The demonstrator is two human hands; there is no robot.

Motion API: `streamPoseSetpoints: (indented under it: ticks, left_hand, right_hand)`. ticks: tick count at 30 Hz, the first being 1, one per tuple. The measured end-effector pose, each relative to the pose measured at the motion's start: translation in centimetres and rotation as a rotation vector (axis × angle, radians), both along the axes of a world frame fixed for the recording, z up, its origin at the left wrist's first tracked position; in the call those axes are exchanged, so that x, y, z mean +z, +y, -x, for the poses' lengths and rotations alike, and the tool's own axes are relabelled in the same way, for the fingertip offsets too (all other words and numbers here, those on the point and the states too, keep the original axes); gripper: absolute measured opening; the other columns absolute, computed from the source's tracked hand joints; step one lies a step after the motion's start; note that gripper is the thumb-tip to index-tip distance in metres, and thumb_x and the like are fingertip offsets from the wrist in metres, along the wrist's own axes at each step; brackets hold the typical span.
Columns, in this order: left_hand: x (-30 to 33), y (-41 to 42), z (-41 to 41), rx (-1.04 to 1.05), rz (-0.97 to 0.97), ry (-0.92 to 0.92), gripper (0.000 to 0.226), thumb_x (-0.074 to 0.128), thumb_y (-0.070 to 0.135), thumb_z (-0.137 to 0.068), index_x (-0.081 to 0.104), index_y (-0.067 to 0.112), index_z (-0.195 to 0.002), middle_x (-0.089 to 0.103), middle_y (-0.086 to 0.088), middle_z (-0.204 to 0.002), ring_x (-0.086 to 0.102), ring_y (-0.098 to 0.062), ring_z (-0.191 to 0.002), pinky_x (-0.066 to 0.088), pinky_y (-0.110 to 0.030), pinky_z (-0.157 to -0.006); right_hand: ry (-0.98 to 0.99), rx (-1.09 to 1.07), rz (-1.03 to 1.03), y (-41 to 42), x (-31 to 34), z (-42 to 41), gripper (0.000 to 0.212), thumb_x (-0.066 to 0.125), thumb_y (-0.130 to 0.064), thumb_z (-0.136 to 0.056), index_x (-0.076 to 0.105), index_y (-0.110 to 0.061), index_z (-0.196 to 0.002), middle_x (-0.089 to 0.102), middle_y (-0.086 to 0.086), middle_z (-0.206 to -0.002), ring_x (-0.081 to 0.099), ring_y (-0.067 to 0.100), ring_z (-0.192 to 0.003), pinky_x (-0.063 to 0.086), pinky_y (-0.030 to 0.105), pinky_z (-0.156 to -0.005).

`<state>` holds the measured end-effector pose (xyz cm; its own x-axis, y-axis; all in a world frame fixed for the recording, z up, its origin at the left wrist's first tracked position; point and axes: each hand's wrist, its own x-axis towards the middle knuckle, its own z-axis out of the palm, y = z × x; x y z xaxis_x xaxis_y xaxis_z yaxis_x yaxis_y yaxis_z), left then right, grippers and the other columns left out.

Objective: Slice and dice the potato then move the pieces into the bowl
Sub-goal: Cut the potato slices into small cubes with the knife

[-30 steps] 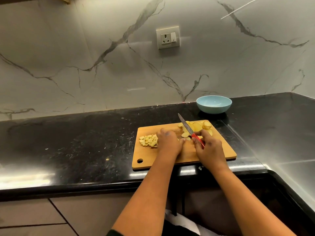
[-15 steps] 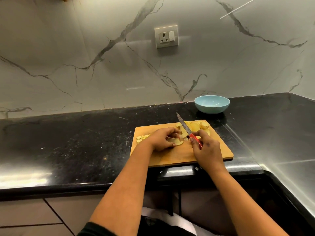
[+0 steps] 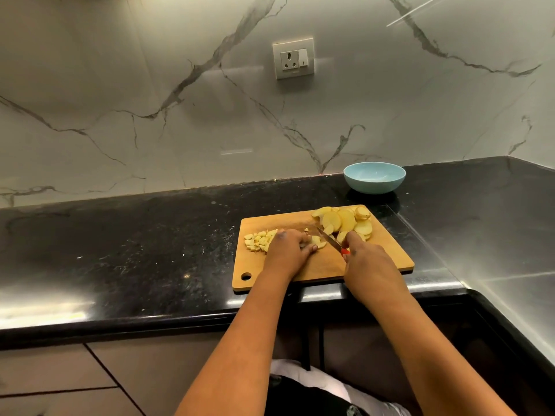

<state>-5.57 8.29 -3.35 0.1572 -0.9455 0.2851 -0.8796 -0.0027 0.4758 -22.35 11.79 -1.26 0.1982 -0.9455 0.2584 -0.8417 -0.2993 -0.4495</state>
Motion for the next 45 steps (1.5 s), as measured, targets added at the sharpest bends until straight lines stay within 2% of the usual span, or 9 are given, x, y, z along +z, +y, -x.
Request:
streamPoseSetpoints:
  ticks: [4,12,19,24,27,32,35,40,45]
  left_hand:
    - [-0.2,0.3,-0.4,-0.022,-0.002,0.080,0.035,0.065,0.029,-0.094,0.067,0.014,-0.125,0.064,-0.001,-0.132,0.054,-0.017,-0.125,0.039,-0.028,-0.107]
    - [-0.2,0.9,-0.1,-0.095,0.031,-0.026,0.034,0.061,0.027,-0.095,0.067,0.010,-0.123,0.061,-0.004,-0.134,0.053,-0.017,-0.126,0.037,-0.027,-0.105]
    - [-0.1,0.7,0.1,-0.068,0.024,0.003,0.027,0.060,0.025,-0.096,0.070,0.014,-0.119,0.066,-0.002,-0.128,0.056,-0.017,-0.120,0.039,-0.024,-0.101]
    - [0.0,0.5,0.1,-0.061,-0.003,0.020,0.025,0.060,0.024,-0.096,0.072,0.014,-0.115,0.069,-0.004,-0.122,0.060,-0.019,-0.115,0.043,-0.026,-0.097]
    - [-0.1,0.5,0.1,-0.061,0.000,0.039,0.021,0.061,0.022,-0.096,0.074,0.013,-0.110,0.070,-0.005,-0.118,0.062,-0.018,-0.112,0.044,-0.026,-0.095]
    - [0.0,0.5,0.1,-0.044,0.003,0.059,0.027,0.062,0.025,-0.096,0.070,0.013,-0.119,0.069,-0.003,-0.122,0.060,-0.015,-0.115,0.042,-0.024,-0.098]
    - [-0.1,0.6,0.1,-0.032,0.022,0.063,0.028,0.063,0.026,-0.095,0.070,0.013,-0.119,0.069,-0.002,-0.122,0.060,-0.014,-0.115,0.042,-0.024,-0.098]
    - [-0.1,1.0,0.0,-0.001,0.055,0.067,0.022,0.065,0.026,-0.093,0.075,0.010,-0.106,0.073,-0.005,-0.107,0.064,-0.016,-0.102,0.045,-0.026,-0.090]
    - [0.2,0.9,-0.2,0.003,0.006,0.072,0.020,0.064,0.023,-0.093,0.076,0.013,-0.105,0.072,-0.004,-0.114,0.062,-0.018,-0.108,0.045,-0.029,-0.095]
  right_hand:
    - [-0.002,-0.048,-0.072,1.0,-0.2,0.2,0.013,0.043,-0.006,-0.096,0.042,-0.018,-0.103,0.047,0.002,-0.082,0.048,0.019,-0.075,0.038,0.030,-0.062]
    - [0.026,0.039,-0.005,3.5,-0.7,-1.8,0.033,0.036,-0.003,-0.098,0.043,-0.014,-0.129,0.060,0.008,-0.108,0.058,0.021,-0.092,0.033,0.021,-0.069]
    - [0.140,-0.036,0.039,2.1,1.1,-1.3,0.017,0.040,-0.012,-0.099,0.044,-0.020,-0.113,0.048,0.000,-0.084,0.050,0.018,-0.072,0.038,0.027,-0.061]
    - [0.249,0.016,-0.018,1.6,3.1,-2.6,0.026,0.041,-0.008,-0.099,0.056,-0.017,-0.118,0.061,0.008,-0.106,0.059,0.020,-0.087,0.040,0.026,-0.066]
    - [0.281,0.037,-0.080,0.8,5.3,-3.1,0.026,0.049,-0.004,-0.095,0.060,-0.013,-0.116,0.058,0.008,-0.100,0.052,0.020,-0.080,0.044,0.028,-0.066]
    - [0.459,0.005,-0.206,0.9,8.8,-1.4,0.032,0.065,-0.002,-0.084,0.058,-0.011,-0.114,0.041,0.005,-0.077,0.047,0.022,-0.084,0.048,0.035,-0.082]
    - [0.475,0.004,-0.240,1.3,8.6,0.2,0.036,0.068,-0.005,-0.083,0.061,-0.014,-0.117,0.058,0.008,-0.099,0.057,0.025,-0.096,0.052,0.038,-0.091]
    - [0.228,-0.023,-0.044,1.5,5.2,-1.0,0.026,0.056,-0.008,-0.091,0.063,-0.024,-0.112,0.062,0.004,-0.097,0.059,0.021,-0.083,0.056,0.035,-0.074]
    - [0.249,-0.007,0.015,1.5,2.8,-3.1,0.024,0.043,-0.012,-0.099,0.060,-0.021,-0.114,0.062,0.006,-0.104,0.061,0.021,-0.088,0.045,0.028,-0.064]
